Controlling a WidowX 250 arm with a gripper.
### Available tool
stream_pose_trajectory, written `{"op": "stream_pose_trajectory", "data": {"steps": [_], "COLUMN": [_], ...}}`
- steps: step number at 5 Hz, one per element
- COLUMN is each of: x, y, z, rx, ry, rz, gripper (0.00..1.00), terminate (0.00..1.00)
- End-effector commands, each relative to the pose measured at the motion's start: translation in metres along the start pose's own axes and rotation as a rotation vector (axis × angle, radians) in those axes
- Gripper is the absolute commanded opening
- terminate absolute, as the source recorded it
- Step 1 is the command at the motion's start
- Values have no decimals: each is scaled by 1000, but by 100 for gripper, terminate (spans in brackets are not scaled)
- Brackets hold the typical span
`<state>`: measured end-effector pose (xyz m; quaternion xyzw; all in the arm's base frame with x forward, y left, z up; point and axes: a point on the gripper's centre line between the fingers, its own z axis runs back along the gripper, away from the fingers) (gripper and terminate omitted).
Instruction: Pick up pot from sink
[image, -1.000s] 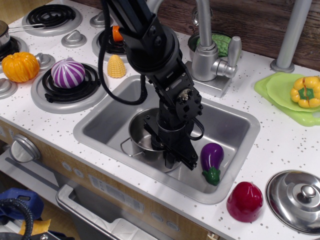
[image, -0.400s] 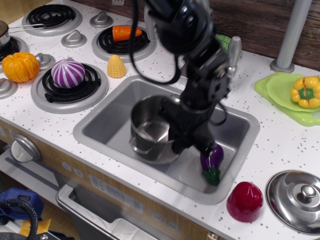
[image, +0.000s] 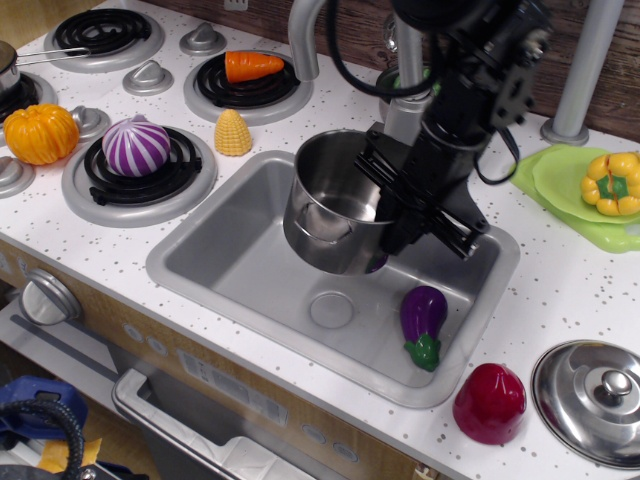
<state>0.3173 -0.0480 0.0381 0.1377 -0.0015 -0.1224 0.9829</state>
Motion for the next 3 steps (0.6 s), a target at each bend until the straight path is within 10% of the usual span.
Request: {"op": "stream_pose_trajectory", "data": {"steps": [1,2,3], "x": [0,-8,-9], "y": [1,0,2], "z": [43,50,46], "rx": [32,27,13], "ry": [-94,-85,-102], "rz": [57,56,33], "gripper": [0,0,0], "terminate": [0,0,100]}}
